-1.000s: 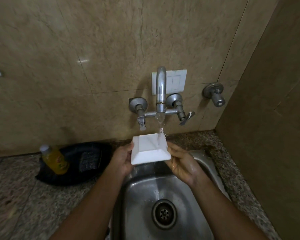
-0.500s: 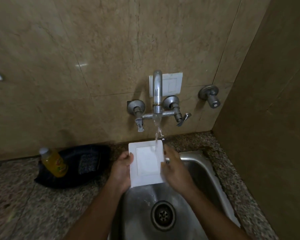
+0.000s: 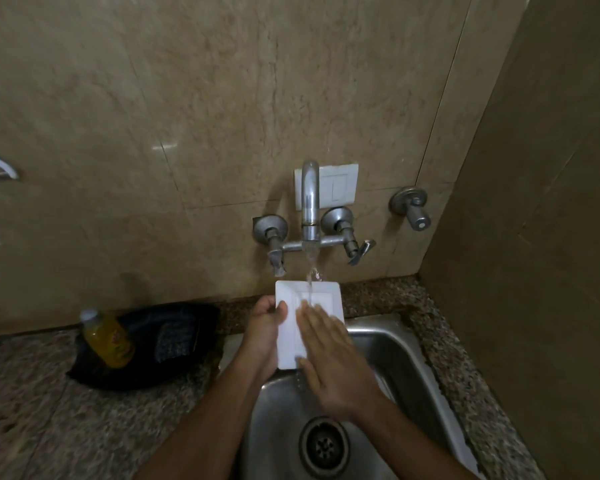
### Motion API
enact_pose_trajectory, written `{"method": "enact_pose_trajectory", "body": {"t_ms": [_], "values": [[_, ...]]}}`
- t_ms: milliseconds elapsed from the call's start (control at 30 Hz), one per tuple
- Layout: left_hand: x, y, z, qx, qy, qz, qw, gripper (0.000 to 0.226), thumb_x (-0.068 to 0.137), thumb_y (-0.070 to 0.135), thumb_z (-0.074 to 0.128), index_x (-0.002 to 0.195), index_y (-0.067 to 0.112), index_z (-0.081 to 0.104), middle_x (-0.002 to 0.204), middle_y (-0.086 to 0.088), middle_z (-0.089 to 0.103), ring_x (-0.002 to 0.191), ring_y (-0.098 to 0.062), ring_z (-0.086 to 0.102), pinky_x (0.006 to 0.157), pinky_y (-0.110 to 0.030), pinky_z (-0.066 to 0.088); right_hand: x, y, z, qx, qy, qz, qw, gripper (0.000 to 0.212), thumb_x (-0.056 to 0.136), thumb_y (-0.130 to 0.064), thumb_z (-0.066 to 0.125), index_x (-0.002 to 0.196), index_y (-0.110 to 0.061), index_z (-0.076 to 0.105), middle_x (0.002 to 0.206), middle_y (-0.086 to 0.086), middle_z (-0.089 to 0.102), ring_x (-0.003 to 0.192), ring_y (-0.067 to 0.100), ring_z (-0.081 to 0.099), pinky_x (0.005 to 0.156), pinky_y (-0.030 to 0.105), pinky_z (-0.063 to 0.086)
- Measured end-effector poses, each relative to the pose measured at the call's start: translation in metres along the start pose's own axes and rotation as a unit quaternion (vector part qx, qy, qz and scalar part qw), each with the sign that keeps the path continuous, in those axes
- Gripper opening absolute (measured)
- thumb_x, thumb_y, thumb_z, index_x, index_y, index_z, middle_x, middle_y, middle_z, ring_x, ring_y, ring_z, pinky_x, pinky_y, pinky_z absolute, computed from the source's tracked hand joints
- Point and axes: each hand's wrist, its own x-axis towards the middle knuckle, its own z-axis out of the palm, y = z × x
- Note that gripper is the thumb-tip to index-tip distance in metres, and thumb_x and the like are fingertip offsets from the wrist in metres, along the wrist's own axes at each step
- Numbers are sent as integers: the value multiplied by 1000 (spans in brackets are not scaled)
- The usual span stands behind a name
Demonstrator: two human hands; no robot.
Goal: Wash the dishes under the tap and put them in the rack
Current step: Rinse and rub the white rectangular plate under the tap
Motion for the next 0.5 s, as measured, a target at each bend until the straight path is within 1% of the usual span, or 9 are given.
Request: {"method": "enact_pose_trajectory", "body": {"t_ms": [67, 133, 167, 200, 233, 300, 333, 400, 500], "values": [[0, 1, 3, 24, -2, 15, 1000, 11, 100, 11, 52, 99, 10, 63, 97, -20, 70, 81, -31, 66, 74, -43, 55, -2, -6, 1, 19, 9, 18, 1000, 68, 102, -43, 25, 158, -16, -2, 165, -1, -11, 151, 15, -15, 123, 38, -4], [-4, -2, -5, 49, 5, 20, 999, 10, 98, 9, 54, 94, 10, 63, 98, -25, 69, 80, -31, 64, 77, -49, 55, -15, -2, 2, 37, -7, -52, 998, 63, 102, -37, 31, 158, -19, 10, 166, -5, -1, 152, 13, -7, 123, 35, -1], [-6, -6, -13, 55, 7, 17, 998, 10, 97, 8, 54, 93, 9, 63, 100, -26, 69, 82, -32, 64, 80, -52, 55, -22, 7, 0, 67, -13, -66, 995, 58, 102, -32, 36, 157, -24, 21, 165, -9, 8, 152, 9, 1, 123, 32, 5], [-10, -11, -20, 53, 4, 12, 998, 9, 97, 7, 54, 94, 9, 63, 101, -25, 69, 84, -33, 65, 82, -55, 54, -27, 19, -1, 110, 3, -39, 993, 53, 100, -27, 42, 153, -29, 33, 162, -13, 19, 149, 4, 13, 122, 30, 15], [-14, -16, -26, 45, -3, 5, 999, 10, 98, 8, 53, 95, 10, 63, 101, -23, 70, 85, -34, 66, 80, -54, 54, -28, 28, -1, 157, 51, 18, 986, 50, 97, -23, 48, 146, -31, 44, 157, -15, 32, 143, 0, 28, 118, 28, 28], [-22, -24, -30, 22, -26, -9, 999, 11, 99, 12, 52, 100, 12, 63, 99, -16, 74, 85, -32, 70, 73, -46, 56, -22, 37, -5, 289, 133, 162, 934, 47, 92, -17, 58, 135, -35, 52, 141, -14, 50, 125, -2, 49, 98, 25, 48], [-25, -26, -29, 18, -35, -11, 999, 12, 99, 13, 52, 103, 13, 63, 98, -13, 75, 85, -30, 71, 70, -43, 56, -16, 34, -10, 363, 125, 219, 897, 48, 92, -15, 61, 133, -37, 51, 133, -12, 54, 118, 1, 55, 88, 23, 52], [-26, -25, -29, 21, -41, -4, 999, 13, 99, 13, 52, 105, 13, 63, 99, -11, 75, 86, -29, 72, 69, -40, 56, -5, 27, -17, 490, 82, 282, 821, 46, 94, -11, 61, 132, -35, 51, 122, -5, 60, 108, 11, 61, 75, 23, 54], [-23, -20, -30, 27, -43, 17, 999, 12, 98, 10, 52, 100, 12, 64, 98, -13, 75, 83, -28, 70, 68, -41, 56, 2, 32, -25, 592, 102, 336, 726, 35, 96, -2, 52, 128, -17, 56, 111, 9, 68, 94, 27, 66, 69, 32, 54]]}}
